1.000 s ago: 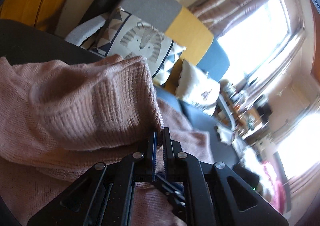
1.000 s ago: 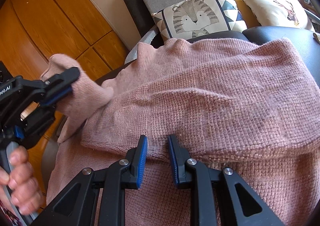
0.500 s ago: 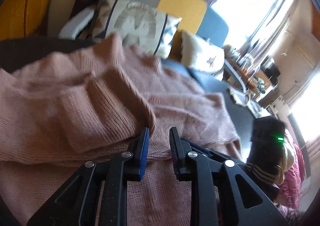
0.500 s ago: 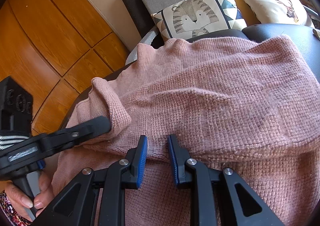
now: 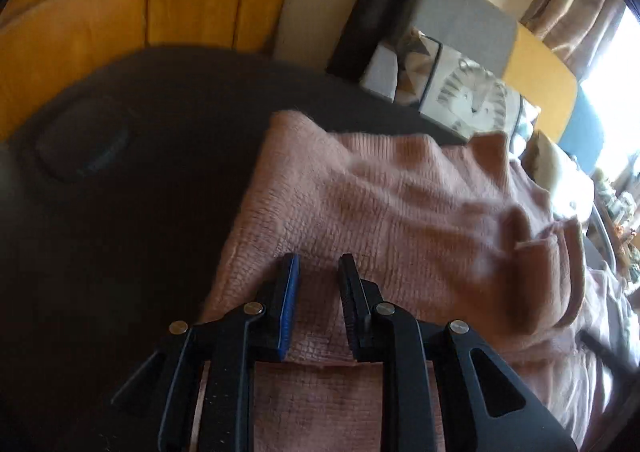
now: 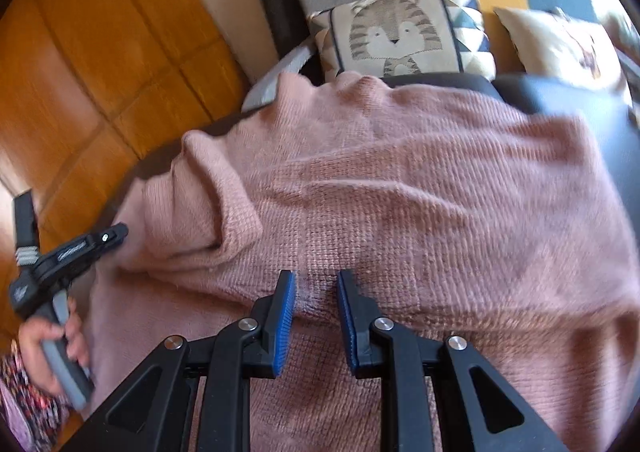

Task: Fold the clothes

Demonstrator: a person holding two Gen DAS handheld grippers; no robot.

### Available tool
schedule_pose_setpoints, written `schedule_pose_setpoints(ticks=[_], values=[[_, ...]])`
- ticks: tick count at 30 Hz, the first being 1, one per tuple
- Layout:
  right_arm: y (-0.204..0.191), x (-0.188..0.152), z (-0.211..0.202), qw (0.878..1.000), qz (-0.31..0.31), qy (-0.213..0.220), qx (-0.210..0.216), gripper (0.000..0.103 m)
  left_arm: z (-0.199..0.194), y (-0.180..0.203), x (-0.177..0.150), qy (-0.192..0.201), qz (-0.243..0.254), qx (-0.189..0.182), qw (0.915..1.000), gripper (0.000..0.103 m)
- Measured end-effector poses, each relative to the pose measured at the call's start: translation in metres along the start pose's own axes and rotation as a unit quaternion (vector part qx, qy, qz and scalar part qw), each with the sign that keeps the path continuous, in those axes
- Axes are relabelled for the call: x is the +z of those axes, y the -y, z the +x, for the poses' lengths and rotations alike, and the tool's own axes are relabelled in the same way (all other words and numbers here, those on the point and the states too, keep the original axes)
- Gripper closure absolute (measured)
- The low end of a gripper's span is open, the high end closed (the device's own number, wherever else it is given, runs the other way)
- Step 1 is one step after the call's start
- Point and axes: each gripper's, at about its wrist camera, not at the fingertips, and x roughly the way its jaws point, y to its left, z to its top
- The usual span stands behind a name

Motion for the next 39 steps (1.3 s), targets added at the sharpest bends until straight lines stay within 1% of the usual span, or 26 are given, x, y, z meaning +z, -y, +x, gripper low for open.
schedule_pose_setpoints(ticks=[1,4,6,7,8,10,13,15,16,17,18,19,20,21,22,24,26,27,29,30,32,33,35,36,37,39], values=[[-0.005,0.006,-0.006,1.0,-0.01,0.011,0.003,0.081,0.001,-0.004,0.0,0.002,-0.009,-0.012,0.9999,0.081],[-0.019,0.032,-0.017,0.998,-0.052,0.033,0.015,0.077,0.0,-0.012,-0.001,0.012,-0.025,-0.032,0.9991,0.081],[-0.029,0.052,-0.012,0.995,-0.086,0.027,0.033,0.077,0.001,-0.016,-0.002,0.015,-0.037,-0.047,0.9981,0.081],[-0.036,0.062,-0.006,0.994,-0.102,0.017,0.039,0.076,0.001,-0.019,-0.002,0.016,-0.043,-0.055,0.9974,0.081],[-0.045,0.072,0.003,0.993,-0.117,-0.001,0.033,0.076,0.001,-0.022,-0.002,0.017,-0.049,-0.06,0.9969,0.081],[-0.059,0.081,0.02,0.987,-0.156,-0.023,0.006,0.076,0.004,-0.023,-0.003,0.018,-0.054,-0.061,0.9965,0.082],[-0.077,0.085,0.04,0.974,-0.218,-0.047,-0.027,0.076,0.005,-0.018,-0.002,0.019,-0.046,-0.053,0.9973,0.082],[-0.086,0.087,0.052,0.963,-0.254,-0.067,-0.05,0.076,0.006,-0.016,-0.002,0.02,-0.043,-0.05,0.9976,0.082],[-0.089,0.087,0.058,0.958,-0.27,-0.074,-0.066,0.076,0.006,-0.015,-0.003,0.02,-0.042,-0.049,0.9977,0.082],[-0.089,0.086,0.064,0.956,-0.273,-0.081,-0.073,0.076,0.006,-0.014,-0.003,0.021,-0.041,-0.048,0.9978,0.082],[-0.087,0.085,0.07,0.957,-0.267,-0.092,-0.071,0.076,0.006,-0.014,-0.003,0.021,-0.041,-0.048,0.9978,0.082],[-0.082,0.085,0.073,0.962,-0.248,-0.099,-0.061,0.079,0.006,-0.015,-0.003,0.021,-0.042,-0.05,0.9976,0.082],[-0.076,0.086,0.072,0.97,-0.217,-0.102,-0.042,0.087,0.006,-0.016,-0.004,0.022,-0.043,-0.051,0.9975,0.082],[-0.069,0.086,0.072,0.977,-0.185,-0.104,-0.023,0.097,0.006,-0.016,-0.004,0.022,-0.045,-0.053,0.9974,0.082],[-0.062,0.087,0.068,0.983,-0.153,-0.099,-0.01,0.097,0.006,-0.017,-0.004,0.022,-0.045,-0.054,0.9973,0.082],[-0.045,0.087,0.051,0.994,-0.083,-0.073,-0.001,0.098,0.006,-0.018,-0.004,0.022,-0.046,-0.055,0.9972,0.082],[-0.02,0.082,0.027,0.999,0.001,-0.034,0.001,0.098,0.006,-0.018,-0.004,0.022,-0.047,-0.056,0.9971,0.082],[-0.007,0.077,0.014,0.999,0.047,-0.015,-0.002,0.098,0.006,-0.018,-0.003,0.023,-0.047,-0.056,0.9971,0.082],[0.025,0.056,-0.006,0.99,0.14,0.009,-0.007,0.098,0.006,-0.019,-0.004,0.022,-0.047,-0.057,0.997,0.082],[0.038,0.043,-0.011,0.985,0.175,0.008,-0.01,0.098,0.007,-0.019,-0.003,0.022,-0.047,-0.057,0.997,0.082],[0.059,0.016,-0.01,0.975,0.22,-0.013,-0.017,0.094,0.006,-0.02,-0.003,0.021,-0.05,-0.06,0.9967,0.082],[0.066,0.004,-0.011,0.972,0.233,-0.014,-0.016,0.096,0.005,-0.02,-0.003,0.021,-0.052,-0.062,0.9965,0.082],[0.069,-0.008,-0.023,0.972,0.233,0.014,-0.017,0.093,0.006,-0.021,-0.003,0.021,-0.053,-0.063,0.9964,0.082],[0.065,-0.008,-0.029,0.975,0.221,0.028,-0.02,0.089,0.005,-0.02,-0.003,0.021,-0.052,-0.062,0.9965,0.082],[0.058,-0.003,-0.033,0.979,0.198,0.039,-0.025,0.083,0.005,-0.019,-0.003,0.021,-0.05,-0.06,0.9967,0.082],[0.042,0.006,-0.041,0.985,0.154,0.063,-0.036,0.083,0.006,-0.018,-0.003,0.021,-0.048,-0.057,0.997,0.082]])
